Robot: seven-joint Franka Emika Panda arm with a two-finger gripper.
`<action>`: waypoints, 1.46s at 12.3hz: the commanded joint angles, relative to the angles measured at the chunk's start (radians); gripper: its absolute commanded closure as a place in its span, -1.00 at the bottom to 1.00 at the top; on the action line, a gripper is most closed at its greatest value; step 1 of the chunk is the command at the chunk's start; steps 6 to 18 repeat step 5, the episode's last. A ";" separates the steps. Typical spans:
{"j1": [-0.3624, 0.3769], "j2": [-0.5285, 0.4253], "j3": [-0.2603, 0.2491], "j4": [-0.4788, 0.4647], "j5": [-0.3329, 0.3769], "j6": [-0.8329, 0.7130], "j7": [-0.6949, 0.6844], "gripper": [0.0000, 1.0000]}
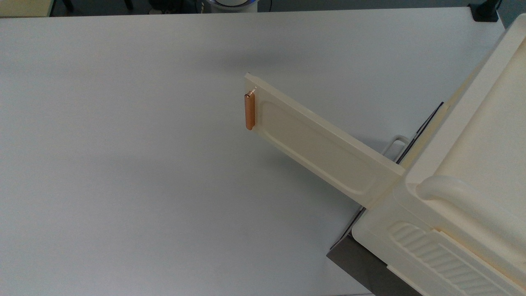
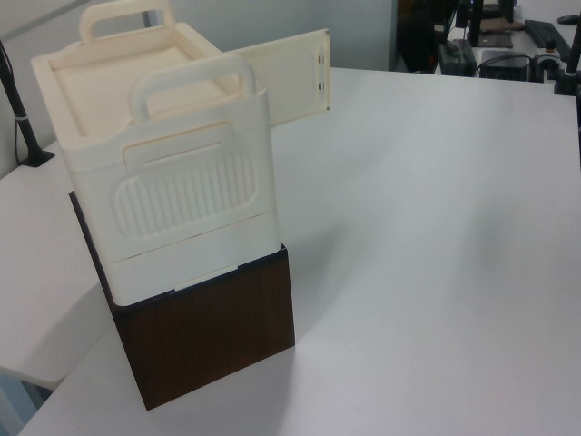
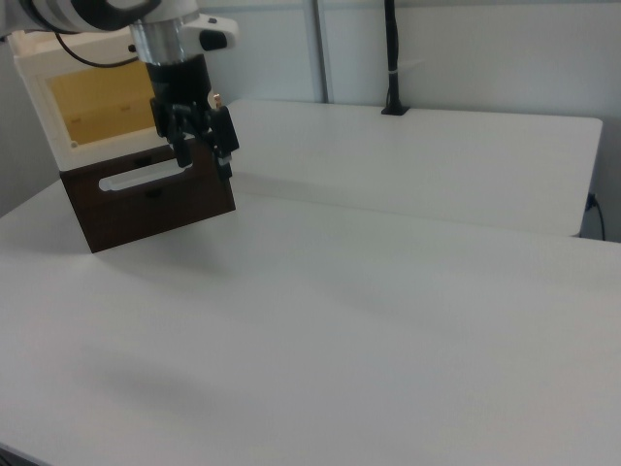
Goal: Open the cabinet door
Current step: 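Pull the grasped handle outward, swinging the door open on its hinge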
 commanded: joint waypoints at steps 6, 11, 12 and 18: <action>-0.011 -0.031 0.001 -0.087 0.002 0.072 -0.099 -1.00; -0.011 -0.031 0.001 -0.087 0.002 0.072 -0.099 -1.00; -0.011 -0.031 0.001 -0.087 0.002 0.072 -0.099 -1.00; -0.011 -0.031 0.001 -0.087 0.002 0.072 -0.099 -1.00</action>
